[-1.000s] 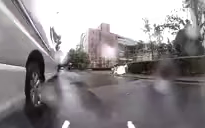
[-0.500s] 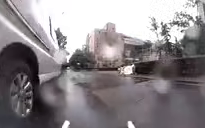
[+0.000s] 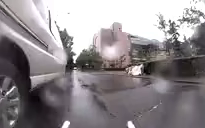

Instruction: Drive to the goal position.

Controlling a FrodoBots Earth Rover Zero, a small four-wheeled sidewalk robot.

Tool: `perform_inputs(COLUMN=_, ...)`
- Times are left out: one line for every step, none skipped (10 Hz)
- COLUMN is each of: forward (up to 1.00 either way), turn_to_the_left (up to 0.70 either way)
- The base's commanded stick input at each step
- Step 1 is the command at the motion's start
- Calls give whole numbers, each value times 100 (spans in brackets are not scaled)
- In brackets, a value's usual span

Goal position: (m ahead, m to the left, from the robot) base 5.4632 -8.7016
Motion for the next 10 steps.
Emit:
perform_inputs(forward=70, turn_to_the_left=0)
perform_inputs(forward=70, turn_to_the_left=0)
perform_inputs(forward=70, turn_to_the_left=0)
perform_inputs(forward=70, turn_to_the_left=0)
perform_inputs(forward=70, turn_to_the_left=2)
perform_inputs(forward=70, turn_to_the_left=14)
perform_inputs(forward=70, turn_to_the_left=14)
perform_inputs(forward=70, turn_to_the_left=14)
perform_inputs(forward=70, turn_to_the_left=14)
perform_inputs(forward=70, turn_to_the_left=14)
